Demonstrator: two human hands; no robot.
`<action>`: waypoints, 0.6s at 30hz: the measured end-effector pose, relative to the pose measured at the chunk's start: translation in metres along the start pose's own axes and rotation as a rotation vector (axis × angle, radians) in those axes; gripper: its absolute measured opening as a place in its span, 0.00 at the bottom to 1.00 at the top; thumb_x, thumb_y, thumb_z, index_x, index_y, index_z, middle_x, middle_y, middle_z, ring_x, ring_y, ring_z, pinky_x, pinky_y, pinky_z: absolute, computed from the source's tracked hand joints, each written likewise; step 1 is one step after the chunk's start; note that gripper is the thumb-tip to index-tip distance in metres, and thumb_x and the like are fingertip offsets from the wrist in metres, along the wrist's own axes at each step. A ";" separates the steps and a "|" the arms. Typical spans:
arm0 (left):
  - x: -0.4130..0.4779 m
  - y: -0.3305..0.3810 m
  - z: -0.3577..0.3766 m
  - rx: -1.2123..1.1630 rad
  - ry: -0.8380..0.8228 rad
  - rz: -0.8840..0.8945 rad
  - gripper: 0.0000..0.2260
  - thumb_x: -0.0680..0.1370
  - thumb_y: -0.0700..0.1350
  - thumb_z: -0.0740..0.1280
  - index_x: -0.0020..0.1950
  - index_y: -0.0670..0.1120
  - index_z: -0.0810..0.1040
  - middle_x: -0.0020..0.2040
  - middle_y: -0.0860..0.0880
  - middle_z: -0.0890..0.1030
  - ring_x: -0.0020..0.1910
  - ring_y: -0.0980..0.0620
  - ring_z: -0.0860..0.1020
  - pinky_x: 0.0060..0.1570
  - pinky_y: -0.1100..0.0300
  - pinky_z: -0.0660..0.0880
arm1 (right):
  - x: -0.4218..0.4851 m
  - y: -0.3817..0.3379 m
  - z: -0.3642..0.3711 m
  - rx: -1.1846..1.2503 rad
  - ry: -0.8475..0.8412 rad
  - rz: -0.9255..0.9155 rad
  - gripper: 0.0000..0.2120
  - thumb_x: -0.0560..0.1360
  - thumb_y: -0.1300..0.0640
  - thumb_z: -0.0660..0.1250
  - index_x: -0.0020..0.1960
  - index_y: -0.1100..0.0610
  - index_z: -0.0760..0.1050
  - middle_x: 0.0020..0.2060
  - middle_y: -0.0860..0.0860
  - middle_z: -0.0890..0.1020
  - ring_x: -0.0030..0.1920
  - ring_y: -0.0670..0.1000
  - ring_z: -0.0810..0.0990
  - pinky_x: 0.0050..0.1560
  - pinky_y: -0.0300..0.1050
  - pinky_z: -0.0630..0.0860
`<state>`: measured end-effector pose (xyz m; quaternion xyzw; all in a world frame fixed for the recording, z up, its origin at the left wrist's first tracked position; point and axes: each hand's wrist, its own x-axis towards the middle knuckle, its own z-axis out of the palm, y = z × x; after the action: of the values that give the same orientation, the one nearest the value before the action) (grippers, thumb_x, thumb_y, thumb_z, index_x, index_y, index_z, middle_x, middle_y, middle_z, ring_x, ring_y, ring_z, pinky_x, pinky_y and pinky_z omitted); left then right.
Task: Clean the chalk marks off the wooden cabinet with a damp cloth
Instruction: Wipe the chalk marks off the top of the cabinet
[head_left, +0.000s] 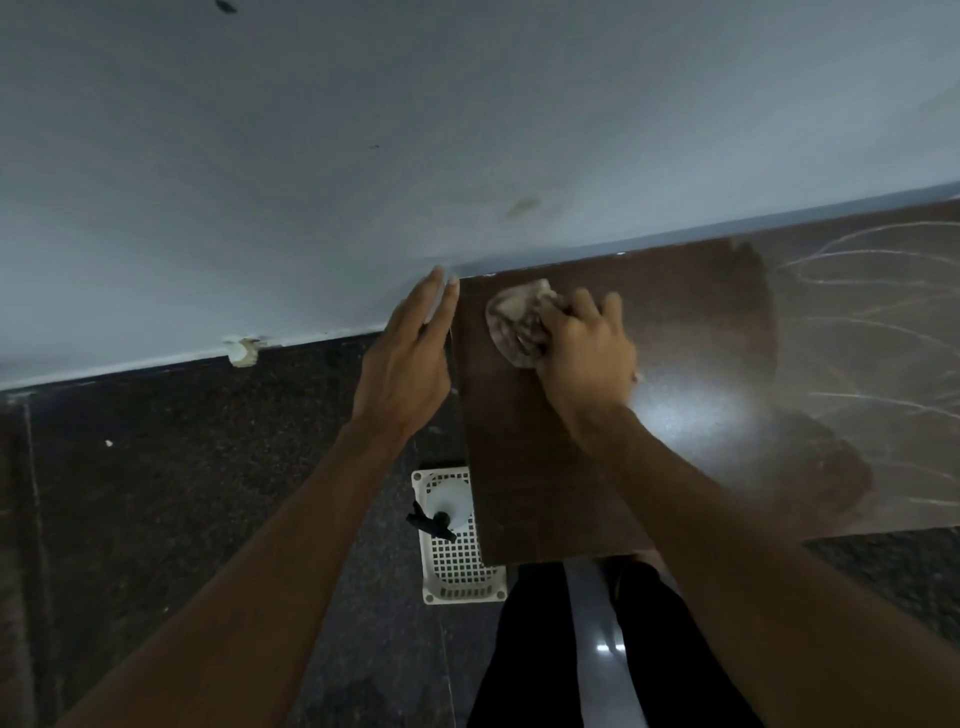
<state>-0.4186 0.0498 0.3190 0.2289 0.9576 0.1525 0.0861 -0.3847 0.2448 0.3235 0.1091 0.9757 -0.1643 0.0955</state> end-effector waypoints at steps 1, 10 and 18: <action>0.002 0.003 0.000 -0.016 0.029 -0.004 0.24 0.83 0.37 0.58 0.79 0.42 0.62 0.80 0.44 0.60 0.77 0.46 0.65 0.64 0.52 0.77 | 0.009 -0.011 0.004 0.001 -0.006 0.017 0.22 0.72 0.56 0.73 0.66 0.53 0.77 0.60 0.54 0.77 0.60 0.60 0.70 0.49 0.55 0.77; 0.015 0.023 0.005 -0.169 -0.155 0.045 0.28 0.83 0.59 0.50 0.81 0.48 0.57 0.82 0.50 0.53 0.80 0.53 0.54 0.75 0.54 0.63 | -0.084 -0.010 0.032 0.094 -0.098 -0.470 0.19 0.68 0.53 0.75 0.58 0.52 0.81 0.54 0.51 0.80 0.55 0.58 0.74 0.54 0.56 0.77; 0.034 0.051 0.001 -0.067 -0.550 -0.078 0.48 0.73 0.72 0.61 0.82 0.53 0.38 0.81 0.50 0.37 0.80 0.50 0.39 0.78 0.42 0.56 | -0.081 0.144 -0.020 -0.048 -0.026 -0.267 0.23 0.63 0.63 0.76 0.57 0.57 0.81 0.54 0.56 0.80 0.50 0.62 0.73 0.36 0.51 0.79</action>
<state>-0.4274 0.1088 0.3318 0.2215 0.9008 0.1129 0.3561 -0.2748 0.3693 0.3169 -0.0261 0.9838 -0.1537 0.0881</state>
